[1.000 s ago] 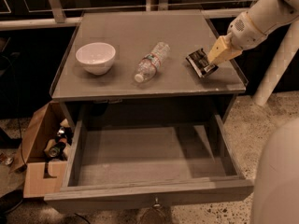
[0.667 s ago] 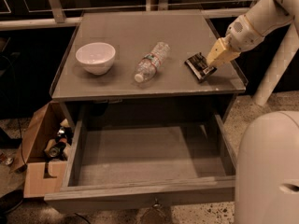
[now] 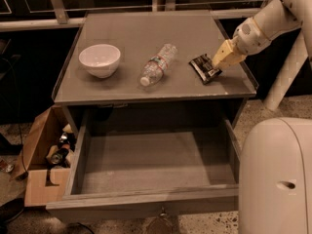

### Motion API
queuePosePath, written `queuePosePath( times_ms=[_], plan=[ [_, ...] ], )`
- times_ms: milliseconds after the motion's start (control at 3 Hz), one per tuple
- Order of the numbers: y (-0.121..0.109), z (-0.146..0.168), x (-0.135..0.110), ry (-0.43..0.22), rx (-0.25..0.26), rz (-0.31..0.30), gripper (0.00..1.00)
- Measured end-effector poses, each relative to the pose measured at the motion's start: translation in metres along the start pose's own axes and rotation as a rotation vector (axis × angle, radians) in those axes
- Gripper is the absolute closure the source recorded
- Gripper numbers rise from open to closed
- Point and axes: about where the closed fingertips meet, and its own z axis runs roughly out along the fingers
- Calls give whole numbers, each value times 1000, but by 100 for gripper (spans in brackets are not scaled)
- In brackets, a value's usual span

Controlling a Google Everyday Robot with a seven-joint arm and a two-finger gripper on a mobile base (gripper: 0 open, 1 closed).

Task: Pick rxbar chocolate from top drawer and place on counter

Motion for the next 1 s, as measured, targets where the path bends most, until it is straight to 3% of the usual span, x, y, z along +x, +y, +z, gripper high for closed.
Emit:
queuePosePath(
  times_ms=[1000],
  plan=[
    [0, 1, -1, -3, 1, 0, 13]
  ],
)
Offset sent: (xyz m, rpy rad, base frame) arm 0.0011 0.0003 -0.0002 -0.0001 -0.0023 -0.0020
